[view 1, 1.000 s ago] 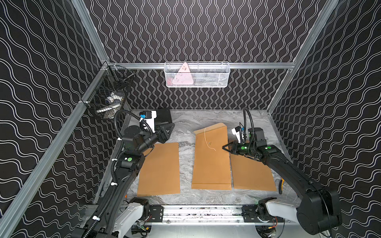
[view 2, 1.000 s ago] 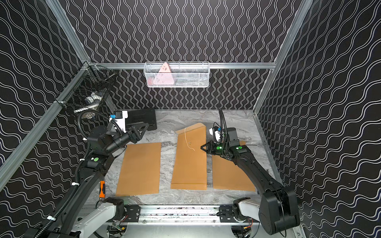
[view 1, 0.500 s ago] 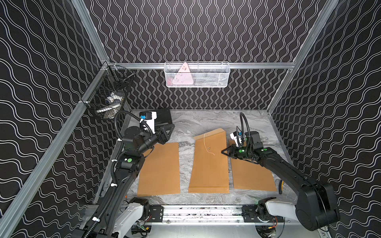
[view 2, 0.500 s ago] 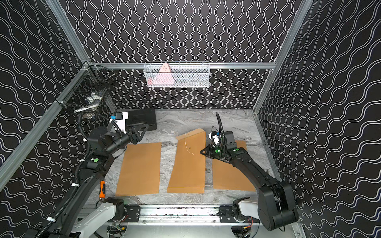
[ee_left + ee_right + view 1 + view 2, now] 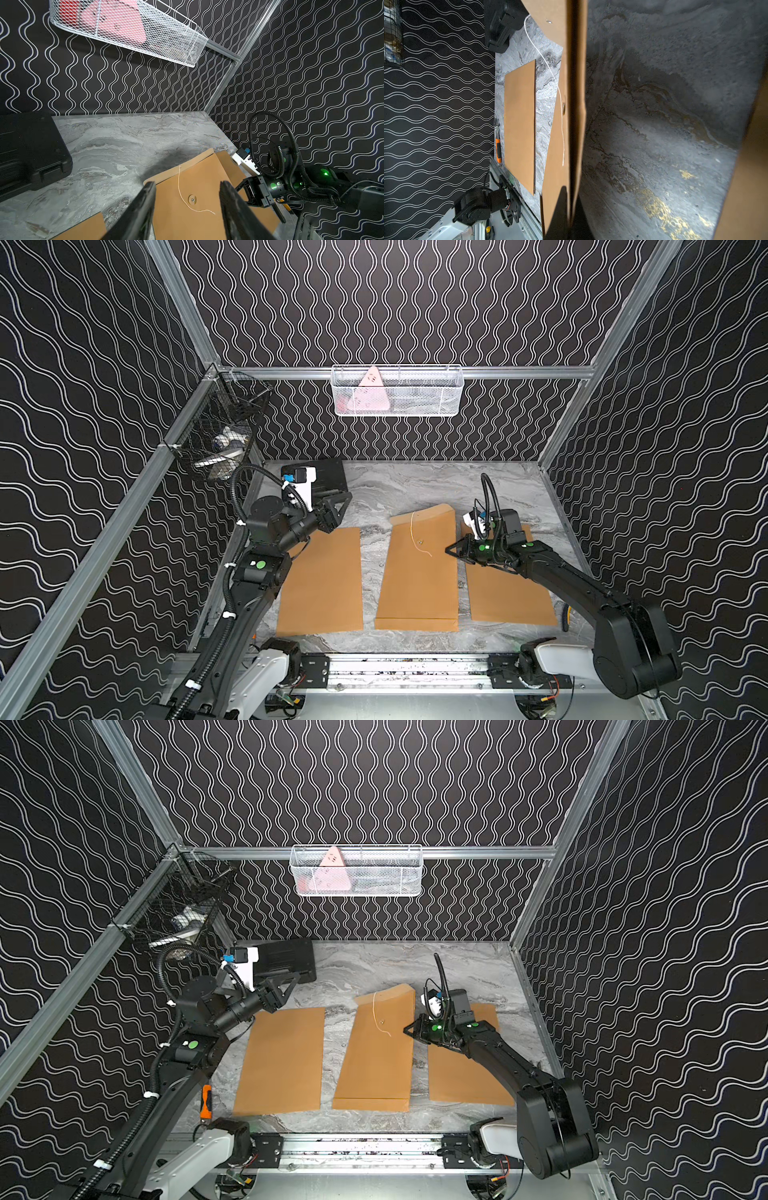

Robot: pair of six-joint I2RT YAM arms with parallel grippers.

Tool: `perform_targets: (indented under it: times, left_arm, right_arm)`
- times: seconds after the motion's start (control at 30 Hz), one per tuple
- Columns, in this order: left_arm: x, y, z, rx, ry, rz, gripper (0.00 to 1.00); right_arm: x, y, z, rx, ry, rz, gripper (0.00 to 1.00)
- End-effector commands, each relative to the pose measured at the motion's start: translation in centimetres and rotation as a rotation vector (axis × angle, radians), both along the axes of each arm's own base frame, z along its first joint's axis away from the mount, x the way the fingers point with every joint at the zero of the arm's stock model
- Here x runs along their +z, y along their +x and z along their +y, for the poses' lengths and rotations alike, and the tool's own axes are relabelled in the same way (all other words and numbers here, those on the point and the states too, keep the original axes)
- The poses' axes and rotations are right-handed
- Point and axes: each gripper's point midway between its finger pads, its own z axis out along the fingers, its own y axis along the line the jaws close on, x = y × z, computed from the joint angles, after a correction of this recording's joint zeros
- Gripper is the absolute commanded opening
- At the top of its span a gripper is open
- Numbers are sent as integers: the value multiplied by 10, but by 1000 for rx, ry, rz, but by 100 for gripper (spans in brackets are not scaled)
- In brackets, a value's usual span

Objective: Open the file bag
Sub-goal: Place the file bag at the center of the board.

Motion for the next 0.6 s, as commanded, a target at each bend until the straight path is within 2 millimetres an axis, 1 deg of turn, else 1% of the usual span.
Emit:
perform_targets:
  times: [0.0, 0.33, 0.57]
  left_arm:
    - [4, 0, 1, 3, 11, -31, 54]
    - [4, 0, 0, -1, 14, -29, 54]
    - [4, 1, 0, -1, 13, -29, 54]
  right_arm:
    - [-1, 5, 2, 8, -4, -27, 0]
    - [-9, 8, 6, 70, -33, -9, 0]
    - [-19, 12, 8, 70, -25, 12, 0]
